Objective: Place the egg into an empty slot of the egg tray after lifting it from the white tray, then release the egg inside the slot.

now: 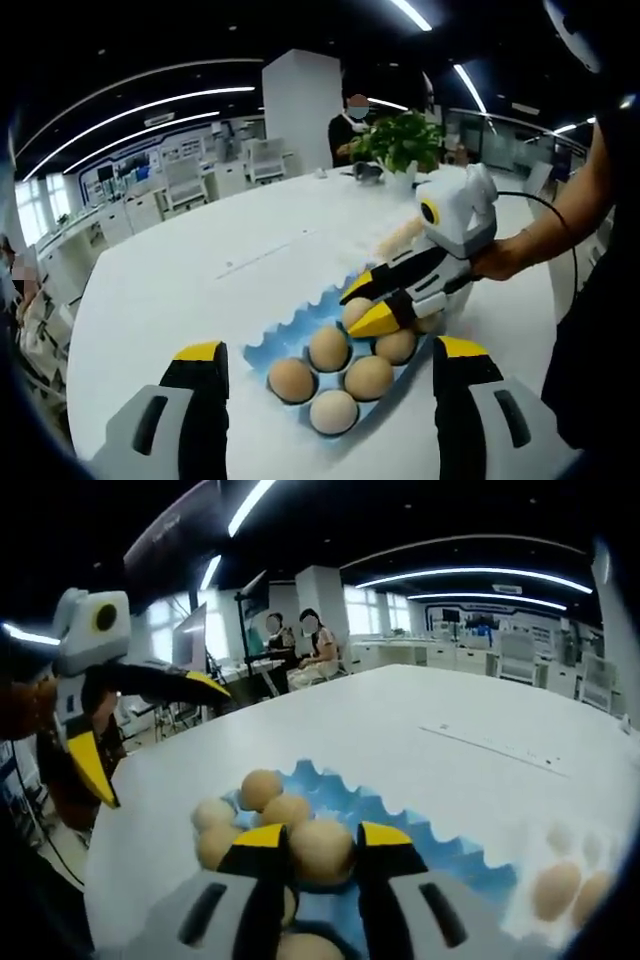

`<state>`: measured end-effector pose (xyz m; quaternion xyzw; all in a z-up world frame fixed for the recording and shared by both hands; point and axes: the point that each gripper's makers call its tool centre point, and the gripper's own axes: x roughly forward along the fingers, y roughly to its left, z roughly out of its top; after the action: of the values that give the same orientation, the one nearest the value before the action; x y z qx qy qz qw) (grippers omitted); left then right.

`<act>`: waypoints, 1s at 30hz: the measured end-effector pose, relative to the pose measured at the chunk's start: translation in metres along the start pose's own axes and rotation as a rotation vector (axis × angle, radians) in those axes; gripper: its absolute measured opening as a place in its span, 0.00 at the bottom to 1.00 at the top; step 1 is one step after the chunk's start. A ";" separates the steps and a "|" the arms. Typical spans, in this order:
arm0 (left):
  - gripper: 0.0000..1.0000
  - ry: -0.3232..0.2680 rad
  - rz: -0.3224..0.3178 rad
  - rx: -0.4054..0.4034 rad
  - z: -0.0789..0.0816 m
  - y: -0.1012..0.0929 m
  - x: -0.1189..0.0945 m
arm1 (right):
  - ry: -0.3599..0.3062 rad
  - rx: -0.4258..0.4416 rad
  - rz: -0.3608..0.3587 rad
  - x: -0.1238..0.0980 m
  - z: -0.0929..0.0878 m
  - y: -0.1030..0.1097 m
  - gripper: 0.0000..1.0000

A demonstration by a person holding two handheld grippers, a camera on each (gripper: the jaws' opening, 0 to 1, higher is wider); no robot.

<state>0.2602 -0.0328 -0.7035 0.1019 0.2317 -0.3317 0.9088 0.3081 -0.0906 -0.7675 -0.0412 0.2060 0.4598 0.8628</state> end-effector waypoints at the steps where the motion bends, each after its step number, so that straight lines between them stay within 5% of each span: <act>1: 0.84 0.000 -0.001 0.000 0.000 0.000 0.000 | 0.001 -0.006 0.000 0.000 0.000 0.000 0.27; 30: 0.84 0.002 0.013 0.012 0.002 0.004 0.000 | -0.020 0.028 0.048 0.001 -0.001 0.000 0.28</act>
<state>0.2638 -0.0305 -0.7016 0.1092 0.2299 -0.3272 0.9100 0.3083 -0.0895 -0.7689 -0.0194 0.2048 0.4779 0.8540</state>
